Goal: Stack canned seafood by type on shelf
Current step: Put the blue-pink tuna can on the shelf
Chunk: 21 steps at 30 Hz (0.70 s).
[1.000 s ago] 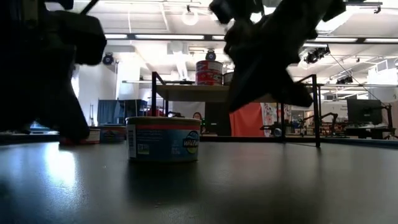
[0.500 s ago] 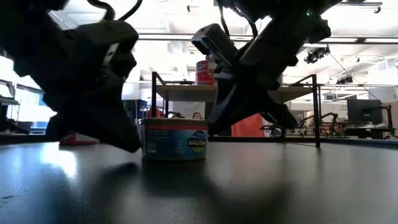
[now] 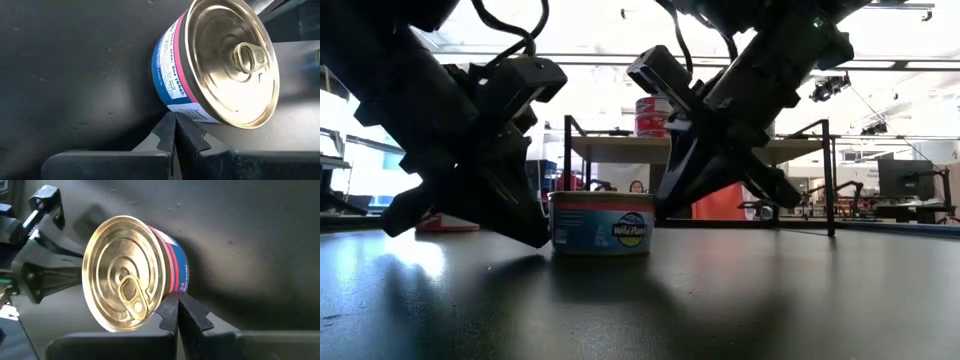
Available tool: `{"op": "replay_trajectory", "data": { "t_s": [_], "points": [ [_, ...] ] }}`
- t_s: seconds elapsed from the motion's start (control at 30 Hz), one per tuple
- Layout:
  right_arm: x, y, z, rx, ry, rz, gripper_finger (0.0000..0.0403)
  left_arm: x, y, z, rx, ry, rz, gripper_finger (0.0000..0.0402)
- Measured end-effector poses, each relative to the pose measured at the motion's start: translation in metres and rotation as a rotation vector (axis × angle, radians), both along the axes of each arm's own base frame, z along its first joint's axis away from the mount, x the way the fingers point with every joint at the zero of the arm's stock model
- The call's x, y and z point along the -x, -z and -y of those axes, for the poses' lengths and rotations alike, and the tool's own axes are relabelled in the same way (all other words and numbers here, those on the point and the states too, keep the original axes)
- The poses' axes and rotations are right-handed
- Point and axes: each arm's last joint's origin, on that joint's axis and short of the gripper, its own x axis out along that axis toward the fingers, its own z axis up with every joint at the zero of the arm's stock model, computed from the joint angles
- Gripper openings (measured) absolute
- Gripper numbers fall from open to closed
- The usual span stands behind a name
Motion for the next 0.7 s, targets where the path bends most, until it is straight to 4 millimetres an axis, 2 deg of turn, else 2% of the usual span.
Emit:
{"op": "replay_trajectory", "data": {
  "t_s": [0.17,0.37,0.47,0.7],
  "points": [
    [-0.002,-0.009,-0.01,-0.023,-0.027,0.063,0.0,0.0,0.001,-0.006,0.009,0.018,-0.05,0.0],
    [-0.012,-0.043,-0.03,-0.037,-0.065,0.198,0.0,-0.004,0.0,-0.009,0.004,0.065,-0.052,0.0],
    [-0.016,-0.054,-0.036,-0.007,-0.073,0.232,0.0,-0.007,0.0,-0.01,0.029,0.068,-0.042,0.0],
    [-0.019,-0.065,-0.037,0.06,-0.066,0.228,0.0,-0.017,-0.005,-0.011,0.037,0.183,0.014,0.0]
  ]
}}
